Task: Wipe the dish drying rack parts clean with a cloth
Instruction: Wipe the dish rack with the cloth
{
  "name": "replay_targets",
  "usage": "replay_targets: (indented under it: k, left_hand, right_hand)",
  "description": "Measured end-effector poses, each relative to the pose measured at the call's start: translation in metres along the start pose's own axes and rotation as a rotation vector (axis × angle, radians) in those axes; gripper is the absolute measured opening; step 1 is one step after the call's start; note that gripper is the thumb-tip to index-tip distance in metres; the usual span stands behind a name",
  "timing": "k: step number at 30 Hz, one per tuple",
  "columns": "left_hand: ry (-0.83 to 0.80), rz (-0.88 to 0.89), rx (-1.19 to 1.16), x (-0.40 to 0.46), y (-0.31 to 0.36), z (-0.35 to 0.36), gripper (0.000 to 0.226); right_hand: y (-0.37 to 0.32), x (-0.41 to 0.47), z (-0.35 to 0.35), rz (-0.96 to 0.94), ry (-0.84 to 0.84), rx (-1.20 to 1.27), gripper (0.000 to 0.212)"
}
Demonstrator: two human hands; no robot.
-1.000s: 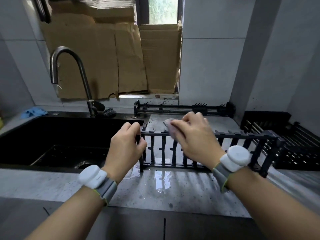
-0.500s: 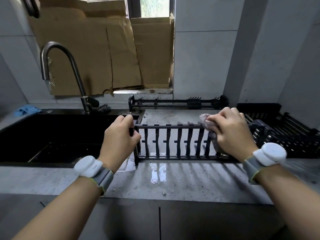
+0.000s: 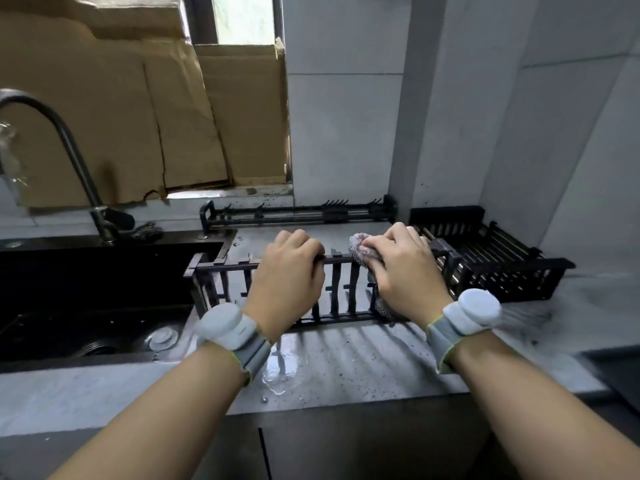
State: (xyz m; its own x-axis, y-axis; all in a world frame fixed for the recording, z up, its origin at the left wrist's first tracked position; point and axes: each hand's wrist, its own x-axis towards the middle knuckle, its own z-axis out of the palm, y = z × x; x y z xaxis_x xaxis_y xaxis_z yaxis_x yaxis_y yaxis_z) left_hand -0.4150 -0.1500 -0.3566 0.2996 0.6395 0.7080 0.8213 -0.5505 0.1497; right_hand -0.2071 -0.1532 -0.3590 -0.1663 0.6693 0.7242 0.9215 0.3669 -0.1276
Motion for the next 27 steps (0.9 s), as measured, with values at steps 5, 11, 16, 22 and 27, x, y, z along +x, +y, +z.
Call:
replay_targets:
  k: [5,11,16,22,27]
  left_hand:
    - [0.007,0.039,0.035,0.006,0.000,0.005,0.003]
    - [0.032,0.058,0.036,0.005,0.001,0.004,0.003]
    - [0.057,0.063,0.024,0.008,-0.001,0.007,0.004]
    - [0.059,0.088,0.029,0.010,-0.005,0.010,0.004]
    - [0.039,0.113,0.032,0.010,-0.010,0.013,0.007]
  right_hand:
    - [0.015,0.000,-0.009,-0.043,-0.015,-0.043,0.015]
    - [0.081,-0.001,-0.048,0.285,-0.028,-0.156,0.018]
    - [0.081,0.009,-0.047,0.365,-0.129,0.023,0.025]
    - [0.086,-0.010,-0.037,0.308,-0.060,-0.070,0.023]
    - [0.086,0.000,-0.043,0.340,-0.024,-0.159,0.018]
